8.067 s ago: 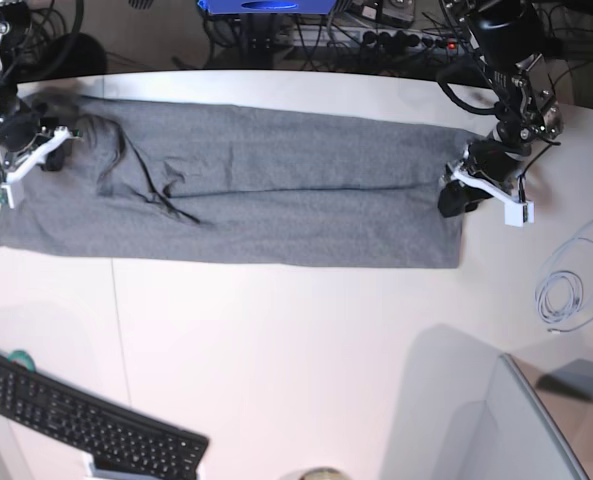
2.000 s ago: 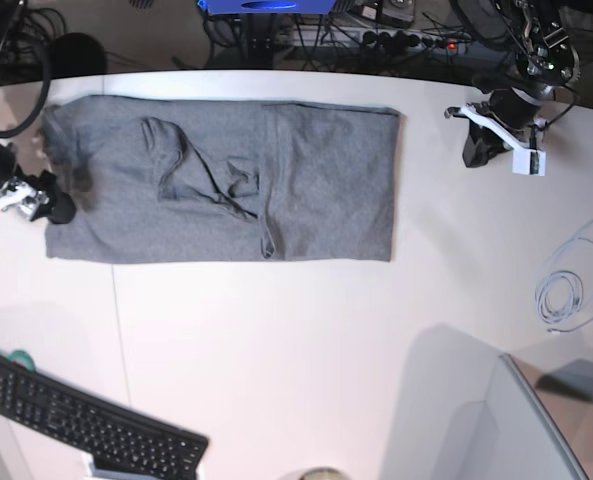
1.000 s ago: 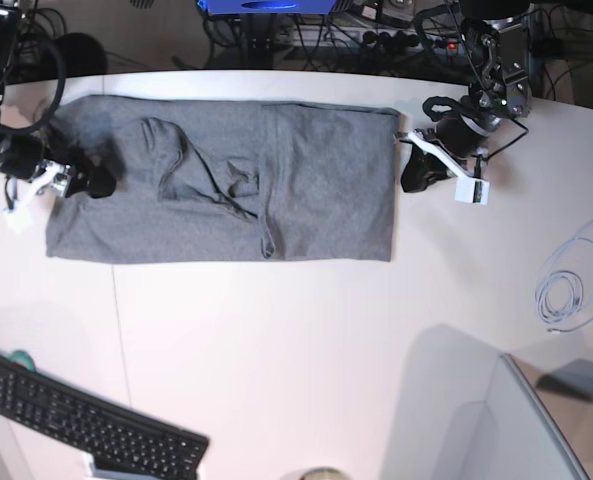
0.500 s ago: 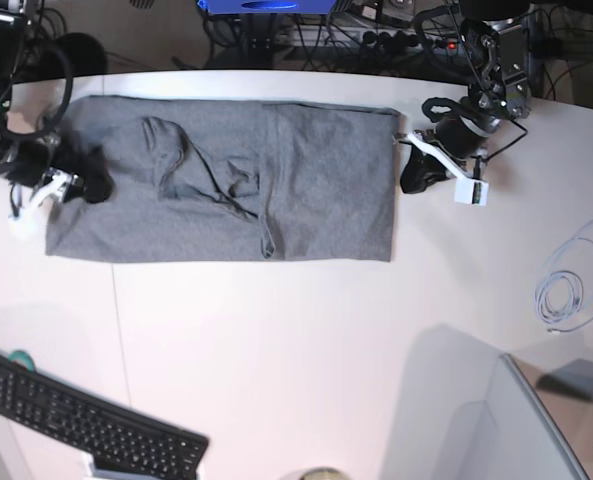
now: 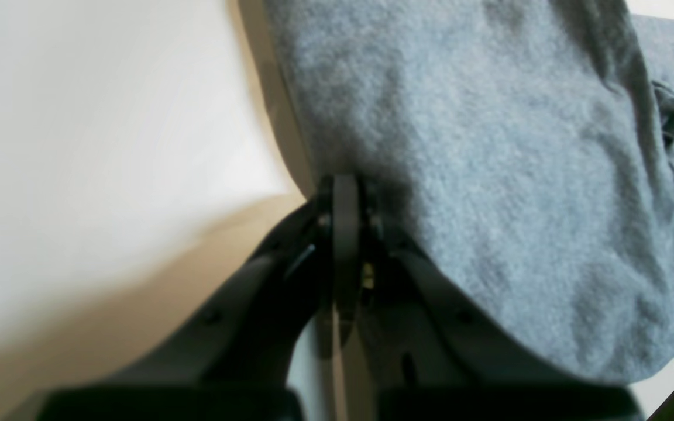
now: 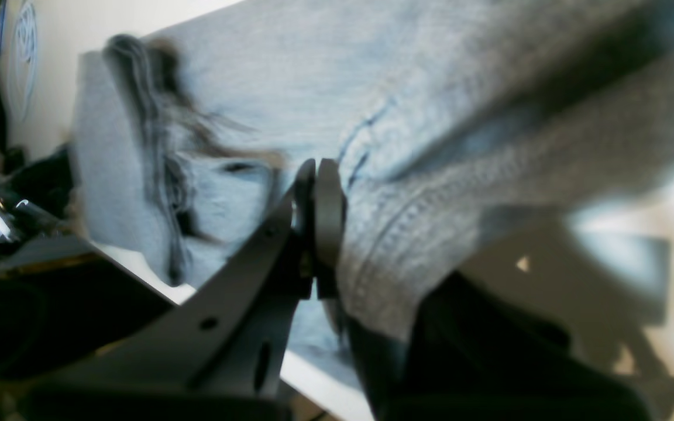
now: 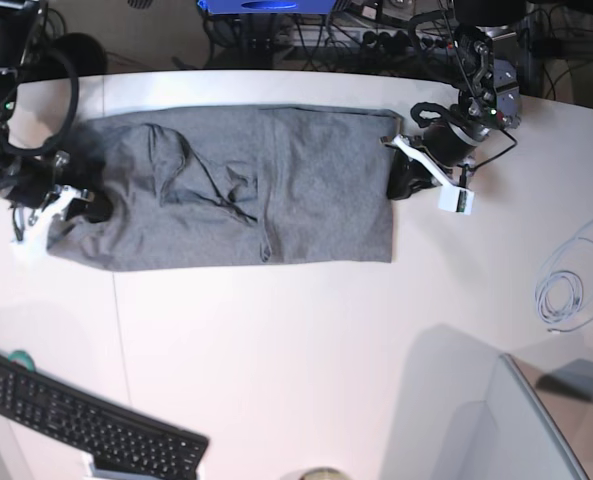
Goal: Layout the t-shirt on the table in an organized manner, then fold the t-shirt properly
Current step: 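Grasp the strip's other end with the right gripper and lift it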
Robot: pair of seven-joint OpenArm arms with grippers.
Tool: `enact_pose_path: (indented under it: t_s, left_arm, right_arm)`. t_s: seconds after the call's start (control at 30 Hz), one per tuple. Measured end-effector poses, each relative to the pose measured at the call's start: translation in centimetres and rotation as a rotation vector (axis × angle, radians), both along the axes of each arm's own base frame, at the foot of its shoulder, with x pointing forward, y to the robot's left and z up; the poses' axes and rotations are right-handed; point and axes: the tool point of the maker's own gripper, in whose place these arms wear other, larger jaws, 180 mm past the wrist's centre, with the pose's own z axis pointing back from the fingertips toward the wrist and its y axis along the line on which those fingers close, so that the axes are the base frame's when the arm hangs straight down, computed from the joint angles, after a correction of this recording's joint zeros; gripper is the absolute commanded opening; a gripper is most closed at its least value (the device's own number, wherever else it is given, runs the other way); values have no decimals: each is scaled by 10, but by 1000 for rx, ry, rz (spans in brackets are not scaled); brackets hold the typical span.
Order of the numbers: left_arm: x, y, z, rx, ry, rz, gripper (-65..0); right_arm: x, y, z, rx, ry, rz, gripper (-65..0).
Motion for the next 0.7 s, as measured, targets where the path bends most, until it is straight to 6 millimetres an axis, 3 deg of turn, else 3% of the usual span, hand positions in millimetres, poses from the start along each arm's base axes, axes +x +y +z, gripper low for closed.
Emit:
enact_pose_path:
  t_s: [0.13, 0.23, 0.4, 0.7]
  left_arm:
    - [-1, 0, -1, 0, 4, -1, -650]
    - [-1, 0, -1, 1, 3, -1, -650]
    - [-1, -1, -1, 0, 3, -1, -650]
    - [-4, -1, -2, 1, 9, -2, -650]
  right_arm:
    - [1, 30, 20, 13, -26, 48, -645]
    - [0, 68, 30, 38, -47, 126, -645]
    - [-16, 128, 25, 105, 15, 215, -645]
    - [-26, 192, 33, 149, 30, 258, -645]
